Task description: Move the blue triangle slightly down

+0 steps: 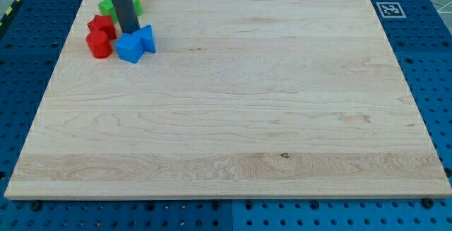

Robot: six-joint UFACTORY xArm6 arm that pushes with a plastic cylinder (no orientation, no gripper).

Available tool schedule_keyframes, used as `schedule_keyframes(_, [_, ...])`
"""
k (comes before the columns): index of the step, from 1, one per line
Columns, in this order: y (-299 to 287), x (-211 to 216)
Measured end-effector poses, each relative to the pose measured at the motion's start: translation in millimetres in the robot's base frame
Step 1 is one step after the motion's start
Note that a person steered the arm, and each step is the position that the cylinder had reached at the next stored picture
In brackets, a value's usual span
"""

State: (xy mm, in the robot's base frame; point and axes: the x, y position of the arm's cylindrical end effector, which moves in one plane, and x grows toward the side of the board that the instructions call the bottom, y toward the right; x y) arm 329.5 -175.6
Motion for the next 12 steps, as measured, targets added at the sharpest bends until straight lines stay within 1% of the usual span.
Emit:
schedule_keyframes(1, [0,-3])
schedule_keyframes(2, [3,-21])
schedule_keyframes(3, [23,-33])
schedule_keyframes(4, [57,-33])
schedule_keyframes(5, [72,-33])
schedule_keyframes(7, [57,-24])
schedule_keyframes(9, [54,-3])
schedule_keyframes(10, [57,-6])
schedule_keyframes(11, [55,-28])
schedule_keyframes(12, [34,-30])
